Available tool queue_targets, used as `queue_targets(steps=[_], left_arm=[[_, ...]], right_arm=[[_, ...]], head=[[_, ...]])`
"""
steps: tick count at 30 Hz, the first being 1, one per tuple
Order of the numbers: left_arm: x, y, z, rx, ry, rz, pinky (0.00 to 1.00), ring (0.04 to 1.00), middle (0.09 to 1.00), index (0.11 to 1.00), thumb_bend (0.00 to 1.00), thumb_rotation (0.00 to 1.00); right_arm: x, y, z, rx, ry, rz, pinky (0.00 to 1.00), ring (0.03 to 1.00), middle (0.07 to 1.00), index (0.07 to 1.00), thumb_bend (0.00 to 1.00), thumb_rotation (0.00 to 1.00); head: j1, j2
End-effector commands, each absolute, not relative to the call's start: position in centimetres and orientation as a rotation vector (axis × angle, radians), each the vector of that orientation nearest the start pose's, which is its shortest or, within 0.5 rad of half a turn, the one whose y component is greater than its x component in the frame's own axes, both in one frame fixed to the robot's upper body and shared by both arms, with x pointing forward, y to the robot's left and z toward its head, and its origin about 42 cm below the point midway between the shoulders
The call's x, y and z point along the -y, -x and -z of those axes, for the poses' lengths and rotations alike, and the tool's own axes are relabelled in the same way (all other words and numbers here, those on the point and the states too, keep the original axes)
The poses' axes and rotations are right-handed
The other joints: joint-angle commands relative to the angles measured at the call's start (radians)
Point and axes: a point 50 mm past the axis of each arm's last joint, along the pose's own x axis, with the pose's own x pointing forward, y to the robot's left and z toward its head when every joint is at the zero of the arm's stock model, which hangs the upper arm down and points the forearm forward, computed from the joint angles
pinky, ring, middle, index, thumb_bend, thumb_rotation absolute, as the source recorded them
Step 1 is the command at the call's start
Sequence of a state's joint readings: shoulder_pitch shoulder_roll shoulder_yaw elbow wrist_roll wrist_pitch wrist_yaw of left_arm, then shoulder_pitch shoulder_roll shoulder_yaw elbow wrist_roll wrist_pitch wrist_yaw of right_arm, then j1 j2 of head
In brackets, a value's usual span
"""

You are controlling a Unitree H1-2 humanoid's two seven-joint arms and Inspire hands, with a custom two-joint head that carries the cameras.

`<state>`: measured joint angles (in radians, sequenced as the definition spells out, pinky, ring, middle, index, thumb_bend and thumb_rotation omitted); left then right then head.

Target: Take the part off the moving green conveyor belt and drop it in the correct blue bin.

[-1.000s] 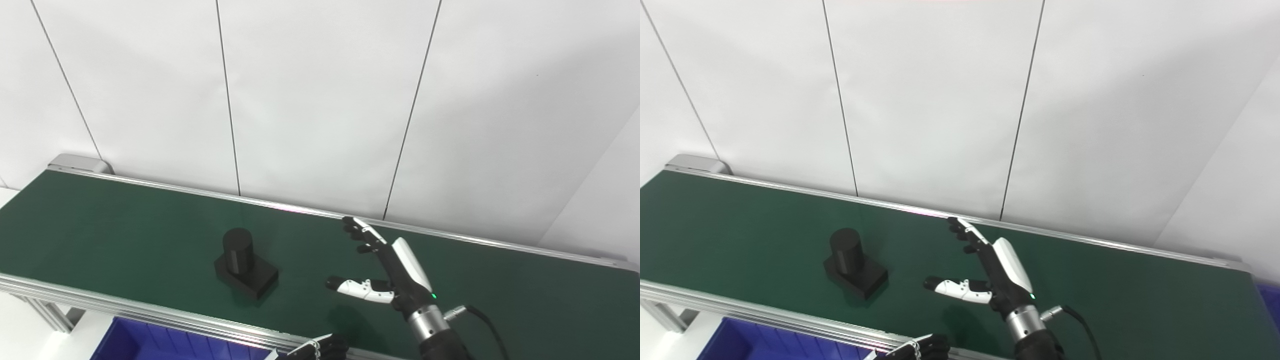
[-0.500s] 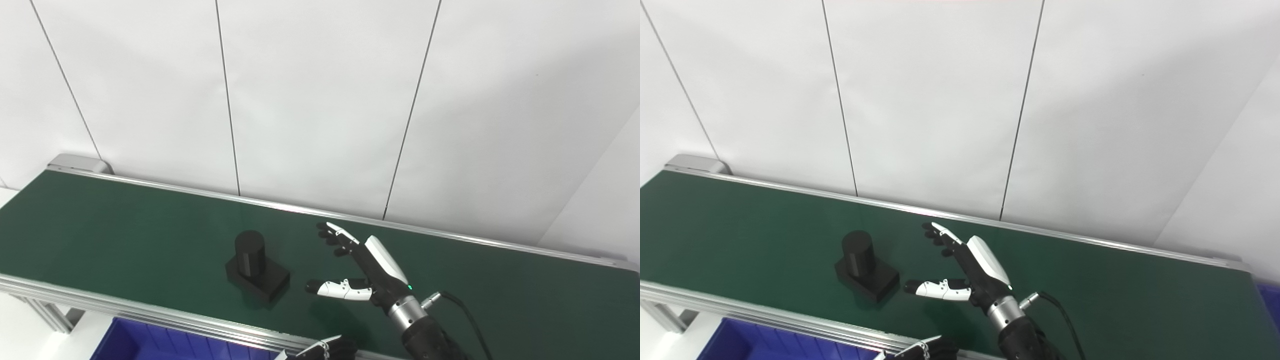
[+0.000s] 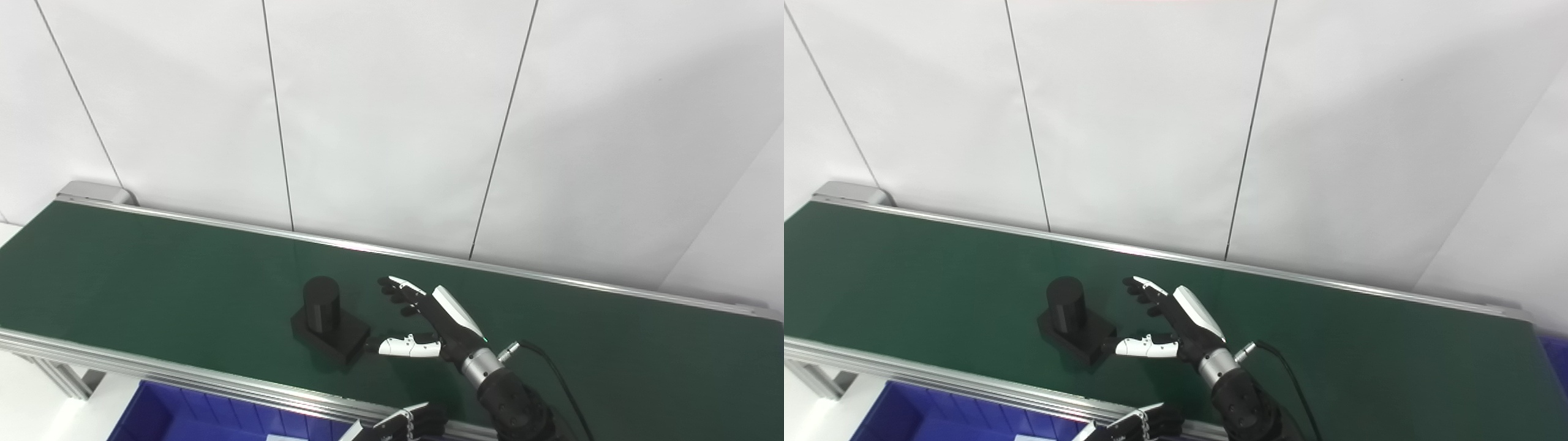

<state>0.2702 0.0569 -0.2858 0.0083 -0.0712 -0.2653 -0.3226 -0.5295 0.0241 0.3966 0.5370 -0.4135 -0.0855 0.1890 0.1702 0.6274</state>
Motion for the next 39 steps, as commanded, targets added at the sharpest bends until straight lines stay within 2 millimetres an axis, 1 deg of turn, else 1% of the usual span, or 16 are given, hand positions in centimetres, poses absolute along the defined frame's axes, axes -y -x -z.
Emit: queue_targets(steps=[1,11,14,18,20,25,33,39], left_arm=[[-14.6,-17.9,-6.1,0.048,0.08,0.523,0.83,0.863,0.878,0.867,1.0,0.28],[-13.6,-17.9,-6.3,0.048,0.074,0.523,0.82,0.864,0.876,0.861,1.0,0.28],[-13.3,-17.8,-6.4,0.043,0.077,0.524,0.82,0.868,0.879,0.861,1.0,0.28],[-12.9,-17.8,-6.4,0.047,0.077,0.529,0.82,0.872,0.88,0.863,1.0,0.28],[-12.7,-17.8,-6.5,0.053,0.077,0.531,0.82,0.869,0.877,0.863,1.0,0.27],[-12.5,-17.7,-6.6,0.059,0.078,0.533,0.81,0.861,0.872,0.862,1.0,0.26],[-12.2,-17.4,-7.1,0.054,0.074,0.536,0.81,0.862,0.872,0.86,1.0,0.26],[-12.1,-17.3,-7.3,0.057,0.073,0.534,0.8,0.855,0.865,0.852,1.0,0.26]], right_arm=[[3.4,-41.9,-15.1,0.214,0.611,-0.694,0.79,0.87,0.876,0.894,0.78,0.52],[3.1,-43.2,-15.0,0.2,0.643,-0.7,0.76,0.852,0.864,0.883,0.78,0.52],[2.9,-43.4,-15.2,0.197,0.654,-0.703,0.76,0.855,0.863,0.883,0.78,0.53],[2.2,-43.6,-15.5,0.211,0.672,-0.707,0.78,0.861,0.861,0.875,0.79,0.55],[1.7,-43.7,-15.7,0.219,0.701,-0.713,0.76,0.851,0.858,0.875,0.8,0.58],[0.9,-43.8,-15.6,0.224,0.721,-0.721,0.76,0.849,0.859,0.87,0.82,0.61],[0.1,-43.6,-14.9,0.212,0.706,-0.73,0.75,0.845,0.856,0.864,0.82,0.58],[-0.3,-43.2,-14.7,0.212,0.711,-0.742,0.77,0.859,0.868,0.868,0.81,0.57]], head=[[0.0,-0.001],[0.019,0.006],[0.025,0.01],[0.035,0.014],[0.04,0.016],[0.05,0.023],[0.061,0.036],[0.065,0.045]])
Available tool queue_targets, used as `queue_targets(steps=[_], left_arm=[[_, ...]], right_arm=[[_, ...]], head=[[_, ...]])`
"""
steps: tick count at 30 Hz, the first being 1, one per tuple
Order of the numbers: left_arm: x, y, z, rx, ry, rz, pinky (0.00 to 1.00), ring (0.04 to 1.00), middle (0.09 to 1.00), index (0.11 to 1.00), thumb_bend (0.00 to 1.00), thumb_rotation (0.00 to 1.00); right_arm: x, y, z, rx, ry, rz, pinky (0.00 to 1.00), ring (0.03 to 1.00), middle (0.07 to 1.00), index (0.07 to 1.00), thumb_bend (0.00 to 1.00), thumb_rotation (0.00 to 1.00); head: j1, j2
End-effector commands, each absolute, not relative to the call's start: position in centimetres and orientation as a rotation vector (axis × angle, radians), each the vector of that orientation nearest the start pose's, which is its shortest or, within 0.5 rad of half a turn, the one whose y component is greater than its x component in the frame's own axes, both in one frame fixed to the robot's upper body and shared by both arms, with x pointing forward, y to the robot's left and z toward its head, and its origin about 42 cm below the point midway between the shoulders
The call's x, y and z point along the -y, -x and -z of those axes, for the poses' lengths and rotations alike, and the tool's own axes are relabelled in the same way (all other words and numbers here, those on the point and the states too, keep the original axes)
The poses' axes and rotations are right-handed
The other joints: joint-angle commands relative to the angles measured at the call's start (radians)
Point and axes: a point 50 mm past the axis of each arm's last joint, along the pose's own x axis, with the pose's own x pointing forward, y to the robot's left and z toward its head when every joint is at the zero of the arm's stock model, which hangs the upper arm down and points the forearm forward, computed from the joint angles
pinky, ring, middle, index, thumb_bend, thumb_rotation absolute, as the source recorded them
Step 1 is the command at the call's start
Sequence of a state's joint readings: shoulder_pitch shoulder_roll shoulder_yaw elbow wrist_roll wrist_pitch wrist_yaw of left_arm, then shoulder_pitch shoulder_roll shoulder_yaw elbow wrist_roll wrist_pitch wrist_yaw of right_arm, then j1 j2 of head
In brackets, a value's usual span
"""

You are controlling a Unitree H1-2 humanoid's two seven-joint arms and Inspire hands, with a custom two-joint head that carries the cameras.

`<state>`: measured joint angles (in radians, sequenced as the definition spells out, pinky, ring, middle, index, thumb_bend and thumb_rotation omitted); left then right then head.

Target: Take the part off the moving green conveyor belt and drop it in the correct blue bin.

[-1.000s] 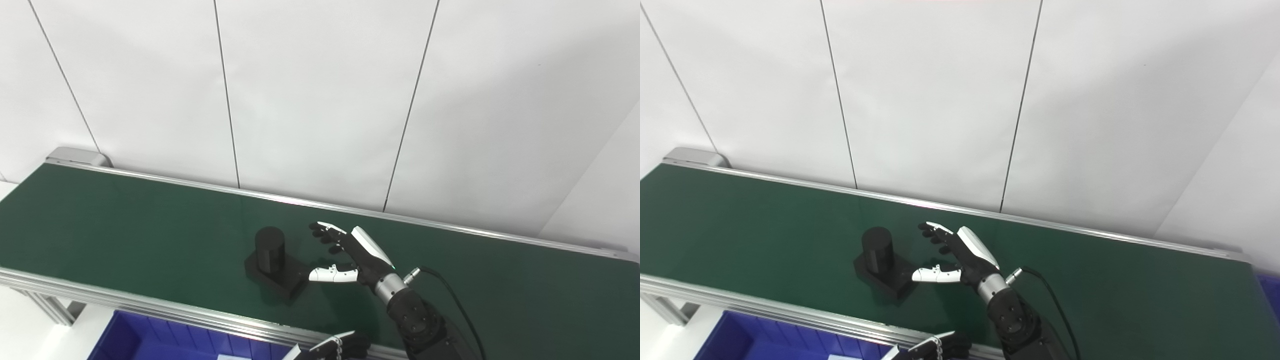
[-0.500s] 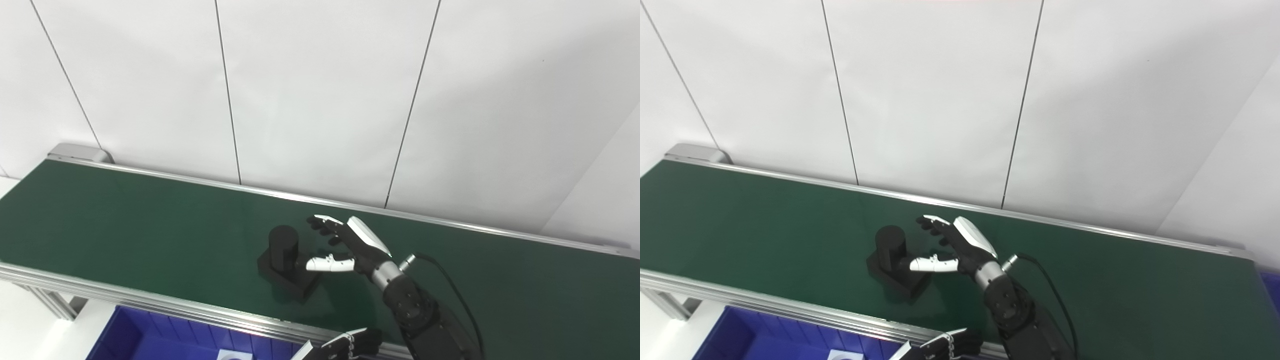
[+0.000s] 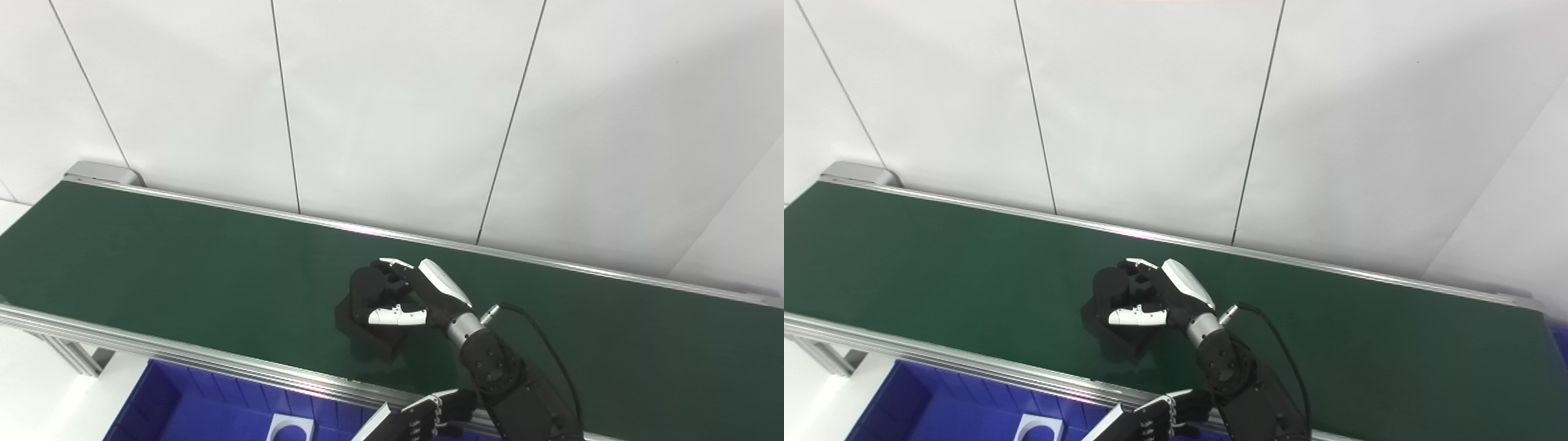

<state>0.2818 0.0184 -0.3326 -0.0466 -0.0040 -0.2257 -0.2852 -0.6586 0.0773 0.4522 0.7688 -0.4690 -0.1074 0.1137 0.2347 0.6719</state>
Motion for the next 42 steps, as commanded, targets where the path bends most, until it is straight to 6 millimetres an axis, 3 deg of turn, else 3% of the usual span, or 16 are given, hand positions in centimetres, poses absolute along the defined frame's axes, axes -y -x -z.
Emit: queue_targets(steps=[1,6,8,9,11,13,14,15,16,17,19,30,42], left_arm=[[-12.1,-17.2,-7.3,0.056,0.075,0.533,0.8,0.855,0.865,0.852,1.0,0.26],[-12.1,-17.2,-7.6,0.051,0.086,0.534,0.8,0.855,0.864,0.85,1.0,0.26],[-12.2,-17.1,-7.7,0.053,0.085,0.534,0.81,0.857,0.865,0.852,1.0,0.25],[-12.3,-17.1,-7.8,0.053,0.086,0.534,0.81,0.857,0.865,0.852,1.0,0.25],[-12.4,-17.2,-7.9,0.055,0.088,0.534,0.81,0.86,0.866,0.855,1.0,0.25],[-12.6,-17.1,-8.0,0.055,0.09,0.533,0.81,0.862,0.866,0.855,1.0,0.26],[-12.7,-17.1,-8.0,0.056,0.089,0.535,0.82,0.862,0.866,0.855,1.0,0.26],[-12.7,-17.1,-8.1,0.056,0.088,0.536,0.82,0.862,0.867,0.854,1.0,0.26],[-12.8,-17.1,-8.1,0.054,0.087,0.537,0.81,0.862,0.867,0.853,1.0,0.26],[-12.9,-17.1,-8.2,0.053,0.086,0.537,0.82,0.863,0.867,0.853,1.0,0.26],[-13.2,-17.1,-8.3,0.053,0.084,0.538,0.82,0.863,0.868,0.853,1.0,0.27],[-14.2,-17.0,-8.8,0.053,0.075,0.538,0.82,0.862,0.864,0.845,1.0,0.29],[-14.5,-17.1,-8.6,0.049,0.071,0.537,0.82,0.862,0.867,0.848,1.0,0.29]], right_arm=[[-0.4,-43.2,-14.7,0.213,0.716,-0.742,0.77,0.859,0.868,0.868,0.81,0.56],[-0.3,-42.9,-14.3,0.219,0.728,-0.738,0.76,0.849,0.86,0.862,0.77,0.5],[-0.1,-42.7,-14.1,0.226,0.729,-0.723,0.72,0.813,0.83,0.846,0.73,0.36],[0.0,-42.7,-13.9,0.235,0.734,-0.708,0.72,0.81,0.828,0.845,0.73,0.35],[0.2,-42.6,-13.7,0.253,0.743,-0.681,0.68,0.773,0.797,0.816,0.72,0.24],[0.4,-42.5,-13.4,0.277,0.744,-0.647,0.62,0.697,0.737,0.75,0.72,0.07],[0.5,-42.5,-13.3,0.286,0.744,-0.63,0.61,0.68,0.725,0.736,0.71,0.04],[0.7,-42.5,-13.2,0.293,0.744,-0.612,0.54,0.605,0.615,0.616,0.62,0.02],[0.9,-42.5,-13.1,0.3,0.737,-0.592,0.5,0.553,0.547,0.542,0.56,0.01],[1.1,-42.5,-13.1,0.306,0.733,-0.578,0.47,0.485,0.526,0.517,0.54,0.0],[1.2,-42.5,-13.2,0.308,0.721,-0.561,0.44,0.443,0.509,0.504,0.52,0.0],[1.6,-42.6,-13.8,0.348,0.67,-0.517,0.48,0.446,0.53,0.479,0.52,0.0],[2.1,-42.3,-15.3,0.38,0.635,-0.497,0.46,0.441,0.524,0.487,0.52,0.0]], head=[[0.002,0.005],[-0.005,0.015],[-0.01,0.019],[-0.015,0.023],[-0.02,0.026],[-0.027,0.031],[-0.03,0.033],[-0.032,0.035],[-0.037,0.039],[-0.039,0.041],[-0.048,0.048],[-0.079,0.069],[-0.106,0.057]])
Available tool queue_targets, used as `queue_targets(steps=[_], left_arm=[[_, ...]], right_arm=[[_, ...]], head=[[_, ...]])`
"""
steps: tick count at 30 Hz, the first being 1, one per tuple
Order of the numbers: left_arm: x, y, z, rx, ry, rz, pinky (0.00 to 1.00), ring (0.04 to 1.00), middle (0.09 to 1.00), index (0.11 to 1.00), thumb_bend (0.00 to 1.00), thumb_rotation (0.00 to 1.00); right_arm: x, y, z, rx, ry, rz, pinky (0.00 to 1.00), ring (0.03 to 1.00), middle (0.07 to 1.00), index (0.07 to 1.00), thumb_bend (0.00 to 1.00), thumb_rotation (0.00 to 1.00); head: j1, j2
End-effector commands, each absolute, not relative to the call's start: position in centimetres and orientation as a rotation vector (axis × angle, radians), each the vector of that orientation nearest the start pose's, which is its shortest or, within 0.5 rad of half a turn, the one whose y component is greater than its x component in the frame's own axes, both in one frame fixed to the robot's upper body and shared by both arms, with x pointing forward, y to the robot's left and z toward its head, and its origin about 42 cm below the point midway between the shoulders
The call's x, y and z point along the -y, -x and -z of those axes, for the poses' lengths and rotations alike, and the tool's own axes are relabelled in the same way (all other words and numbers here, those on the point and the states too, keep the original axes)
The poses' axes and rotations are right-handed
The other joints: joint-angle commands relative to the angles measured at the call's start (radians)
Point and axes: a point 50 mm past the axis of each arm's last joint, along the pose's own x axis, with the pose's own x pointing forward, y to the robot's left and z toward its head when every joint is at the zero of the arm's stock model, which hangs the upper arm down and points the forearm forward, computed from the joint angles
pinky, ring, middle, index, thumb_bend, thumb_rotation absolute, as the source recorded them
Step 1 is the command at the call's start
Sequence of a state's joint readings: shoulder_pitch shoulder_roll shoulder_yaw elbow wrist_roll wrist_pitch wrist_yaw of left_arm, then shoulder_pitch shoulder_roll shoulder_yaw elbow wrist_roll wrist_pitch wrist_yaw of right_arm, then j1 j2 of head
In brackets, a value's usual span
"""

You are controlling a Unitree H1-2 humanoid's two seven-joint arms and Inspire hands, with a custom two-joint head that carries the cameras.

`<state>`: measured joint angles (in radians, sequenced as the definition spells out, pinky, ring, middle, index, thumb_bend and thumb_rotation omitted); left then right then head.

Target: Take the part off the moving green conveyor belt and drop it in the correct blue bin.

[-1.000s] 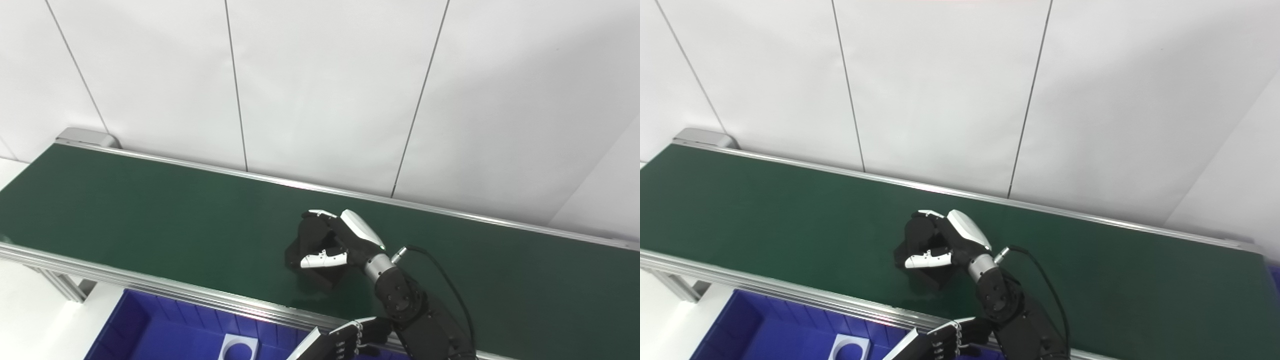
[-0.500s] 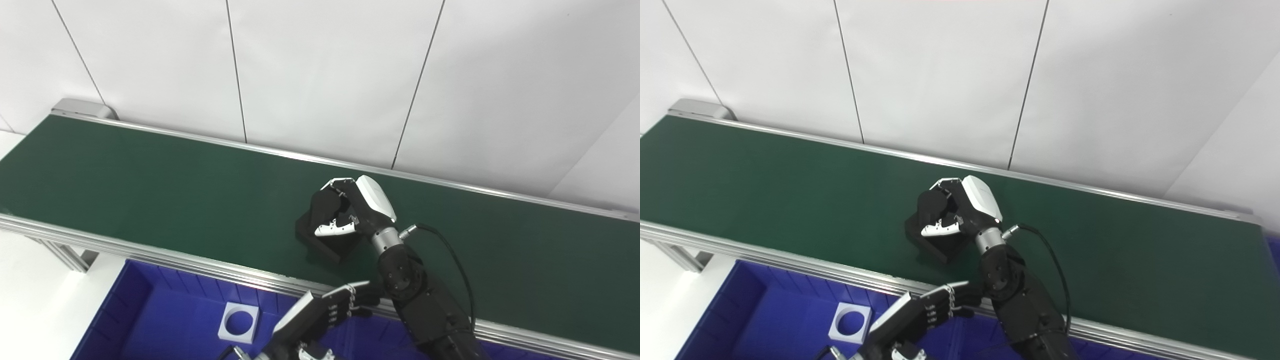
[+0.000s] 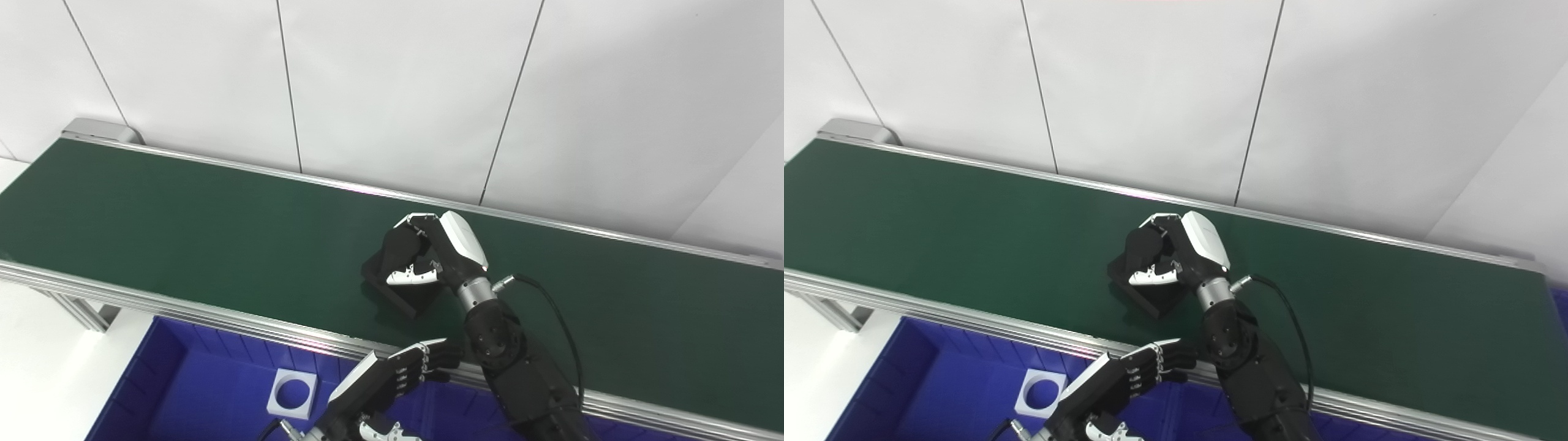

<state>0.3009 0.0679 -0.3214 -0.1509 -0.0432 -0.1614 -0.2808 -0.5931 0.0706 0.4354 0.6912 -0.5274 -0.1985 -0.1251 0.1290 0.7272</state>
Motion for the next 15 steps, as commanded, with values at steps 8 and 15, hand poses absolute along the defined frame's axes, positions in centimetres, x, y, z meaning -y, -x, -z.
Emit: queue_targets(steps=[8,15], left_arm=[[-14.9,-17.2,-8.3,0.045,0.077,0.54,0.84,0.864,0.867,0.852,1.0,0.26],[-15.7,-17.2,-8.0,0.046,0.079,0.545,0.84,0.867,0.869,0.857,1.0,0.26]], right_arm=[[5.4,-41.0,-18.4,0.448,0.543,-0.431,0.45,0.44,0.51,0.494,0.52,0.0],[10.3,-39.2,-21.7,0.504,0.536,-0.344,0.49,0.467,0.509,0.473,0.52,0.0]], head=[[-0.044,-0.009],[-0.105,-0.012]])
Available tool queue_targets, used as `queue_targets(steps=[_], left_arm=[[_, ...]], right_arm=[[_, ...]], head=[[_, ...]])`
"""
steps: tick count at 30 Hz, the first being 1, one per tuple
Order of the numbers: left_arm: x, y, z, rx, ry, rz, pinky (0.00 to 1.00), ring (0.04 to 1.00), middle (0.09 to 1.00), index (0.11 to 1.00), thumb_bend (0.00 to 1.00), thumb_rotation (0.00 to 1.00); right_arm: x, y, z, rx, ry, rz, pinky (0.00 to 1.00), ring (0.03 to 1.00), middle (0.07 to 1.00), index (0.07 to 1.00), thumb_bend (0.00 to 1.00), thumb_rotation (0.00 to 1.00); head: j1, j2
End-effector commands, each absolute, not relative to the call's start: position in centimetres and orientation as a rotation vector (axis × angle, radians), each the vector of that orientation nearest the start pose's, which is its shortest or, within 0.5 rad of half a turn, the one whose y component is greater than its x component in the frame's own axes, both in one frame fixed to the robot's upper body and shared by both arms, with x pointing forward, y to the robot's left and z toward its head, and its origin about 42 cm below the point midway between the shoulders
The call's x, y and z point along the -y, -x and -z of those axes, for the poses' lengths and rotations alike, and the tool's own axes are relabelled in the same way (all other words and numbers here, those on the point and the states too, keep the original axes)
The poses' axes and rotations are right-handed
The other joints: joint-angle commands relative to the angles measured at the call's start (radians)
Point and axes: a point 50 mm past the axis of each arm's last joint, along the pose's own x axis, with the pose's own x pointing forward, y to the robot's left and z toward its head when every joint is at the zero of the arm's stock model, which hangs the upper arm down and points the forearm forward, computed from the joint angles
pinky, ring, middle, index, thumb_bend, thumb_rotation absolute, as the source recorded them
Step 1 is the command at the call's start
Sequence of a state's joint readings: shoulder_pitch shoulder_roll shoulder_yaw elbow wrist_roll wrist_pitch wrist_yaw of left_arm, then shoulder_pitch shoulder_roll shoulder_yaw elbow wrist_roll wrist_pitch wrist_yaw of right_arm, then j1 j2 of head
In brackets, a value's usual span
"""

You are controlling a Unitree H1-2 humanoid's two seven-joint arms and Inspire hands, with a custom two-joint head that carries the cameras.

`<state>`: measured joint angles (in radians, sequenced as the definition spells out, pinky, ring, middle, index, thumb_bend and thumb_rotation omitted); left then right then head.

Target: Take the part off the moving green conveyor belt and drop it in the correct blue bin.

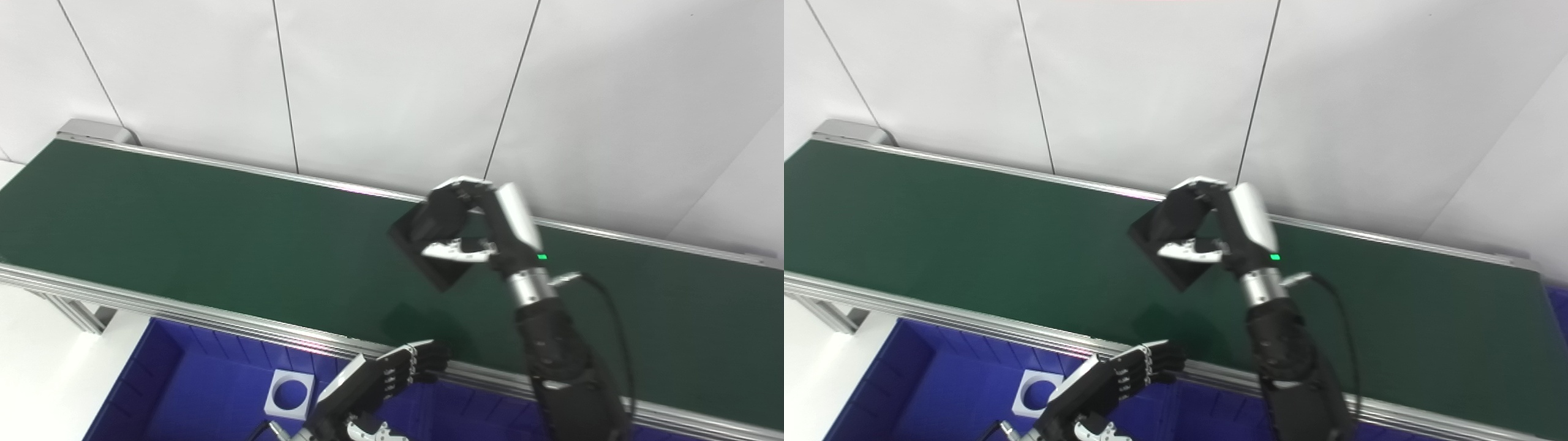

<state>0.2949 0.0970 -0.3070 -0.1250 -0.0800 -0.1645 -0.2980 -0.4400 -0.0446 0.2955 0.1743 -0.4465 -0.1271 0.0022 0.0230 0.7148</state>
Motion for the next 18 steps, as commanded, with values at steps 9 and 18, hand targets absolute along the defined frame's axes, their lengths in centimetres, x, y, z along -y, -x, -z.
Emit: queue_targets(steps=[9,18], left_arm=[[-17.4,-17.1,-7.9,0.048,0.091,0.54,0.85,0.871,0.871,0.861,1.0,0.26],[-19.6,-17.1,-8.3,0.058,0.102,0.53,0.86,0.879,0.879,0.871,0.98,0.25]], right_arm=[[15.5,-34.7,-24.9,0.523,0.521,-0.215,0.4,0.442,0.508,0.494,0.52,0.0],[18.9,-28.7,-25.2,0.481,0.5,-0.085,0.37,0.429,0.508,0.502,0.52,0.0]], head=[[-0.155,0.013],[-0.277,0.057]])
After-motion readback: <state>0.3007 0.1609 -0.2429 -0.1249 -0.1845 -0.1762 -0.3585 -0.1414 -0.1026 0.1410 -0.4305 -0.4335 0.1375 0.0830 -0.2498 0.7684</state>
